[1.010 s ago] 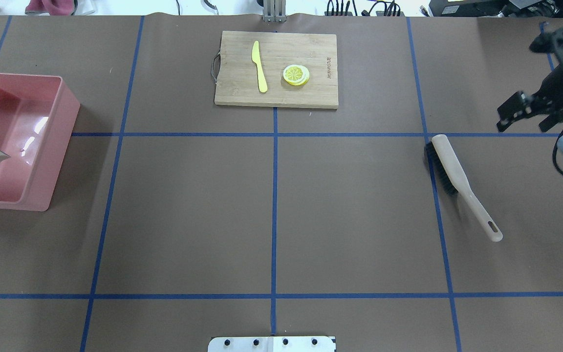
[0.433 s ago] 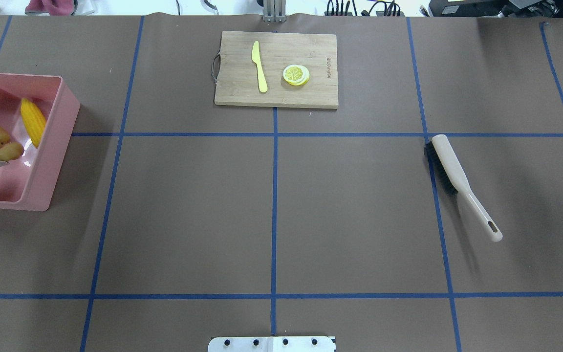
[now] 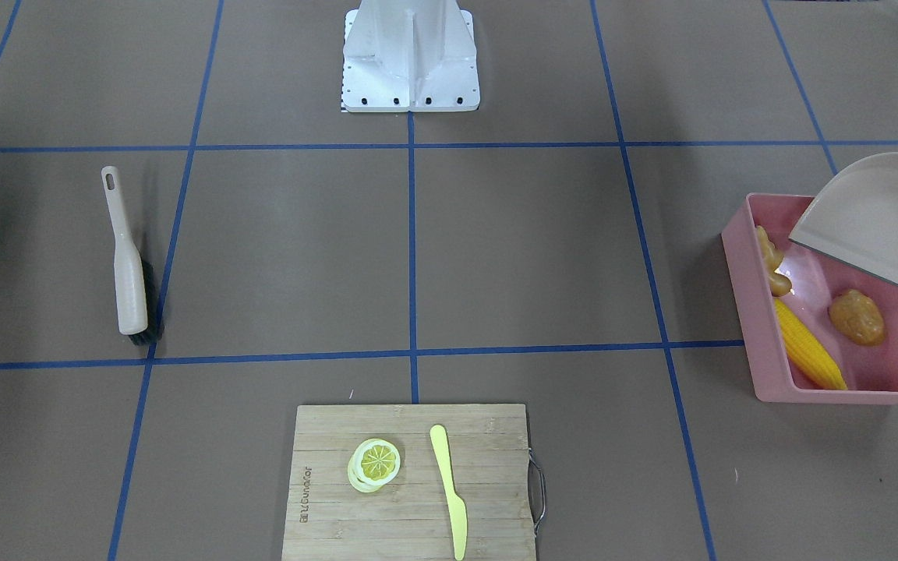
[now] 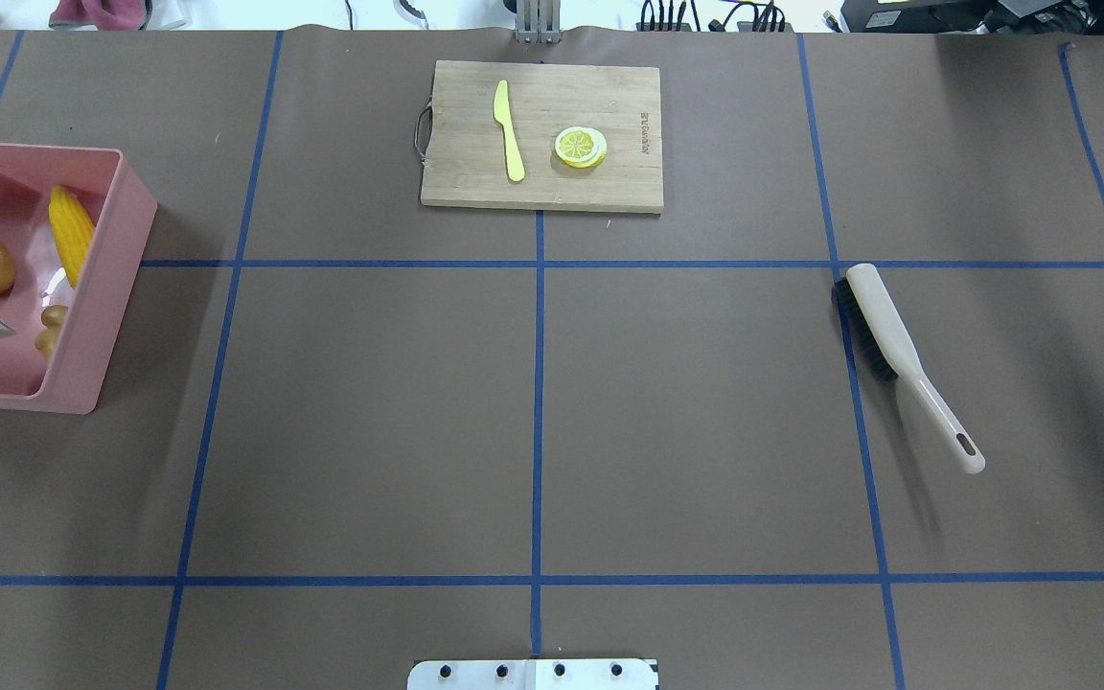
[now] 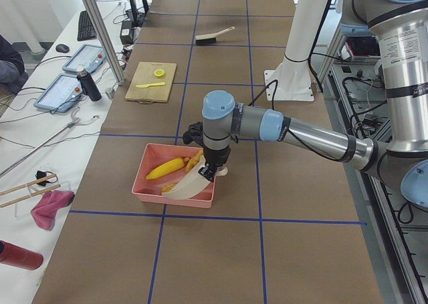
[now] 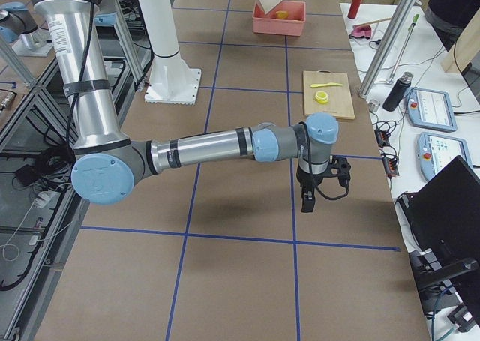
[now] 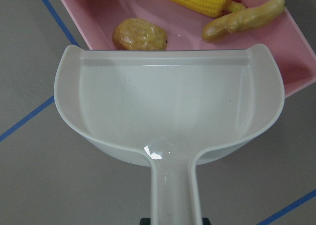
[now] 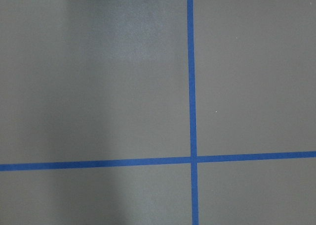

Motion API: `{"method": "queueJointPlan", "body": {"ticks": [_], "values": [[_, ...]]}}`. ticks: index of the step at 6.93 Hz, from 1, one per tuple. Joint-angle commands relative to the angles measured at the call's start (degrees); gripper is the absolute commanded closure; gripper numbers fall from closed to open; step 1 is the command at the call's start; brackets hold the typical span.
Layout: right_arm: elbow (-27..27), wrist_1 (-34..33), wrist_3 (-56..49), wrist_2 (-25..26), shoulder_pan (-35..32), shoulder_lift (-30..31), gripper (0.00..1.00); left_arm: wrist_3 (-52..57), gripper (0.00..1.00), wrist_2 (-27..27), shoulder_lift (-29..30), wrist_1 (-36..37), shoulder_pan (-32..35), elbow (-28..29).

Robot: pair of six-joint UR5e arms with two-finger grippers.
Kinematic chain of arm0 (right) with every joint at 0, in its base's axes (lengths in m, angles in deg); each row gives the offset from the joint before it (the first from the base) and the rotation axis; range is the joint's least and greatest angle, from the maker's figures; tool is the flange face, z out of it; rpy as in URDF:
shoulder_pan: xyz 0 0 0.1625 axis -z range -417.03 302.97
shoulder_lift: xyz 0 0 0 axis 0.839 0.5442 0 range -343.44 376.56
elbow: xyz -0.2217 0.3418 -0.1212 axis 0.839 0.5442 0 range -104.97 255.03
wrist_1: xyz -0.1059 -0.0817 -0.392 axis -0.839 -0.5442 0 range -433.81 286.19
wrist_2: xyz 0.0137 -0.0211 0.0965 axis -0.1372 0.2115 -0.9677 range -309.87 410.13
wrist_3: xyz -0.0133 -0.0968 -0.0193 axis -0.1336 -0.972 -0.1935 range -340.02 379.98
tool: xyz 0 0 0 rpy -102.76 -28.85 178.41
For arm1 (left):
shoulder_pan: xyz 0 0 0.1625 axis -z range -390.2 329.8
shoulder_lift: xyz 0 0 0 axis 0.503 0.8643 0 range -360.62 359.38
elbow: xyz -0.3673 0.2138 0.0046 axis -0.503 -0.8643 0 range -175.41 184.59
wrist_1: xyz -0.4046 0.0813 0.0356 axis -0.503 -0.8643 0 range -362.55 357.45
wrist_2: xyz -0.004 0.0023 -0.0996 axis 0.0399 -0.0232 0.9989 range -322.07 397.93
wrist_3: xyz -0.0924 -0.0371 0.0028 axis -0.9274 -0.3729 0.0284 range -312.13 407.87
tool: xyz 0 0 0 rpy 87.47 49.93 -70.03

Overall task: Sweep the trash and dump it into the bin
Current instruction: 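Bring the empty dustpan back out of the bin with the left gripper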

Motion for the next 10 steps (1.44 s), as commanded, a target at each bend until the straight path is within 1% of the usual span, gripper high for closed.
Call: {"method": "queueJointPlan", "body": {"ticks": [1, 3, 4, 5, 6, 7, 9, 10], "values": [[0.64, 6.44, 0.13, -1.64, -0.11, 3.58, 0.00, 2.50, 1.00, 2.68, 1.45, 0.28, 4.86, -0.68], [0.73, 6.10, 0.39, -2.34, -0.46, 3.15, 0.00, 3.05, 1.00, 5.41, 2.41, -1.29, 5.68, -1.73], [0.99, 6.10, 0.39, -2.35, -1.33, 4.10, 0.00, 3.05, 1.00, 6.64, 3.29, -5.91, 4.12, -1.82], [1.07, 6.45, 0.39, -2.26, -1.52, 6.29, 0.00, 2.96, 1.00, 6.74, 3.21, -10.92, 0.27, -1.74], [0.38, 6.37, 0.22, -3.48, -3.87, 6.83, 0.00, 2.96, 1.00, 6.56, 3.47, -14.88, -5.33, -1.91], [0.37, 6.54, -0.22, -5.93, -5.80, 8.23, 0.00, 2.70, 1.00, 6.30, 5.21, -20.32, -9.83, -1.74], [-0.07, 6.63, 0.21, -3.51, -5.91, 7.72, 0.00, 2.61, 1.00, 5.43, 9.51, -28.34, -19.23, -1.39], [-1.20, 6.63, 0.22, -3.05, -5.91, 7.54, 0.00, 2.87, 1.00, 2.29, 11.63, -30.28, -25.02, -0.95]]}}
